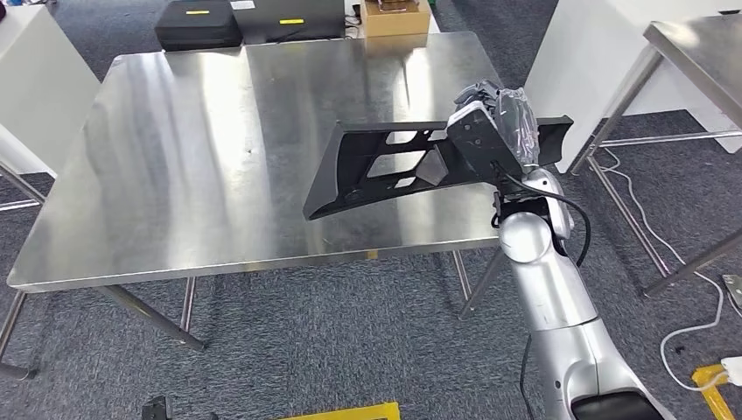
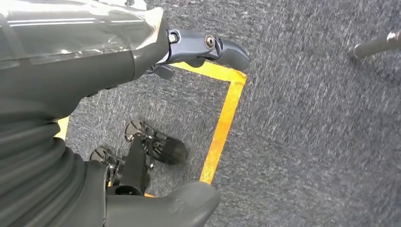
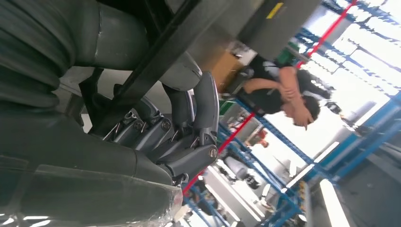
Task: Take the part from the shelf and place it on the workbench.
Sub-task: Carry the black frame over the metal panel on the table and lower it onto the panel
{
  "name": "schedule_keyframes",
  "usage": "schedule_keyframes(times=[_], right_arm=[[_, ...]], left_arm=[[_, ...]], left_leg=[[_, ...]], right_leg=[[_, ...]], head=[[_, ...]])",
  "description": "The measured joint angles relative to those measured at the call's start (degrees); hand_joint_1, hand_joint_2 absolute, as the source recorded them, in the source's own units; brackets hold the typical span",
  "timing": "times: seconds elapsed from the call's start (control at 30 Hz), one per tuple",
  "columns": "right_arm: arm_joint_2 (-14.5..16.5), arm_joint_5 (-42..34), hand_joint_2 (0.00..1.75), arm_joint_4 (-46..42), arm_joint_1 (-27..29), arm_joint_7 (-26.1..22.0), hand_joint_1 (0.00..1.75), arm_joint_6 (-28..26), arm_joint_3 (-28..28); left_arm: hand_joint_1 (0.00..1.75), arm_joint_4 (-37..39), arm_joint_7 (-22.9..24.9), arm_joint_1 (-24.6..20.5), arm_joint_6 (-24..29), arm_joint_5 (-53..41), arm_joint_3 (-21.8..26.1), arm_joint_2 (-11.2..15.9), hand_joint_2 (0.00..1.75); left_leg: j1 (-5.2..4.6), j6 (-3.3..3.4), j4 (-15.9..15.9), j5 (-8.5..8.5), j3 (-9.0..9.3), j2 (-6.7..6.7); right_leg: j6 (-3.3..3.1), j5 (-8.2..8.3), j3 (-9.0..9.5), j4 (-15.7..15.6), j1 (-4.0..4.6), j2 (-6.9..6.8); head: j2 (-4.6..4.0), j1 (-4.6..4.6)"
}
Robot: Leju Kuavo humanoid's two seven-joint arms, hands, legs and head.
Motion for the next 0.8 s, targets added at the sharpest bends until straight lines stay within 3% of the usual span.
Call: schedule_keyframes(times=[0.1, 0.17, 0.2, 0.23, 0.3, 0.37, 0.43, 0.47, 0.53, 0.6, 0.67, 0.7, 0.8], right_arm=[[-0.3, 0.2, 1.75, 0.0, 0.0, 0.1, 1.75, 0.0, 0.1], [-0.6, 1.0, 1.75, 0.2, 0.5, 0.6, 1.75, -0.1, 0.2], [-0.8, 1.4, 1.75, 0.3, 0.7, 0.8, 1.75, -0.1, 0.2], [-1.0, 1.7, 1.75, 0.4, 0.8, 0.9, 1.75, -0.2, 0.2], [-1.4, 2.2, 1.75, 0.7, 0.8, 1.0, 1.75, -0.3, 0.1], [-1.6, 2.4, 1.75, 1.0, 0.9, 0.9, 1.75, -0.5, 0.0], [-1.8, 2.7, 1.75, 1.0, 0.9, 0.9, 1.75, -0.7, -0.1], [-1.8, 3.0, 1.75, 0.9, 0.9, 0.9, 1.75, -0.7, -0.2], [-2.0, 4.8, 1.75, 0.8, 0.7, 1.4, 1.75, -1.0, -0.2], [-2.0, 8.5, 1.75, 1.0, 0.6, 3.0, 1.75, -2.0, -0.1], [-1.9, 14.4, 1.75, 2.2, 0.0, 5.6, 1.75, -3.9, 0.3], [-1.8, 18.2, 1.75, 3.6, -0.6, 7.2, 1.75, -5.1, 0.5], [-1.1, 29.2, 1.75, 9.2, -3.8, 11.5, 1.75, -7.8, 1.5]], left_arm=[[0.00, 0.0, 0.0, -0.1, -0.1, 0.0, 0.0, 0.0, 1.75], [0.00, 0.0, 0.0, 0.1, -0.3, 0.0, 0.0, -0.2, 1.75], [0.00, 0.0, 0.0, 0.1, -0.4, -0.1, 0.0, -0.3, 1.75], [0.00, 0.0, 0.0, 0.2, -0.5, -0.1, 0.0, -0.4, 1.75], [0.00, 0.0, 0.0, 0.2, -0.5, -0.2, -0.2, -0.5, 1.75], [0.00, -0.1, 0.0, 0.1, -0.6, -0.3, -0.3, -0.5, 1.75], [0.00, -0.1, 0.0, -0.1, -0.7, -0.3, -0.4, -0.5, 1.75], [0.00, -0.2, 0.0, -0.1, -0.7, -0.3, -0.4, -0.4, 1.75], [0.00, -0.2, 0.0, -0.2, -0.5, -0.1, -0.4, -0.4, 1.75], [0.00, -0.3, -0.1, -0.3, 0.1, 0.2, -0.4, -0.4, 1.75], [0.00, -0.3, -0.4, -0.3, 0.7, 0.4, -0.4, -0.4, 1.75], [0.00, -0.3, -0.6, -0.3, 1.0, 0.4, -0.4, -0.3, 1.75], [0.00, -0.3, -1.2, -0.5, 0.6, 0.4, -0.4, -0.2, 1.75]], left_leg=[[0.13, 0.37, -0.4, -0.95, 1.65, -0.71], [0.13, 0.29, -0.4, -2.01, 2.87, -1.26], [0.14, 0.17, -0.4, -2.60, 3.64, -1.56], [0.14, 0.00, -0.4, -3.24, 4.48, -1.80], [0.06, -0.46, -0.3, -4.63, 5.92, -2.14], [-0.12, -1.04, -0.1, -5.76, 6.67, -2.25], [-0.14, -1.53, 0.2, -6.27, 7.08, -2.23], [-0.06, -1.78, 1.0, -6.37, 6.92, -2.04], [0.22, -2.42, 5.4, -7.25, 4.63, -1.39], [0.71, -3.19, 12.8, -9.79, -0.22, -0.85], [1.25, -3.84, 16.8, -11.63, -4.30, -0.60], [1.48, -4.03, 16.0, -10.59, -4.97, -0.47], [1.89, -4.18, 5.2, -2.27, -2.21, -0.05]], right_leg=[[-0.04, -2.32, -6.61, 9.8, -0.20, 0.15], [0.11, -3.90, -10.39, 12.9, -0.25, 0.16], [0.41, -3.47, -11.02, 11.7, -0.25, 0.15], [0.86, -1.72, -10.75, 8.7, -0.25, 0.15], [1.62, 4.31, -9.34, 0.7, -0.20, 0.11], [0.80, 8.05, -8.09, -3.3, 0.00, 0.14], [-0.79, 8.13, -7.14, -3.6, -0.04, 0.19], [-1.26, 8.08, -6.70, -3.8, -0.24, 0.20], [-2.01, 7.68, -5.68, -4.0, -0.59, 0.21], [-2.57, 7.13, -5.14, -4.0, -0.61, 0.24], [-2.70, 6.54, -4.62, -4.0, -0.63, 0.30], [-2.56, 6.19, -4.23, -4.0, -0.68, 0.33], [-1.79, 5.16, -2.87, -3.9, -0.83, 0.42]], head=[[0.00, 0.02], [0.00, 0.03], [0.00, 0.04], [0.00, 0.06], [0.00, 0.04], [0.00, 0.12], [0.00, 0.24], [0.00, 0.23], [0.00, 0.02], [0.00, -0.22], [0.00, -0.22], [0.00, -0.23], [0.00, -0.23]])
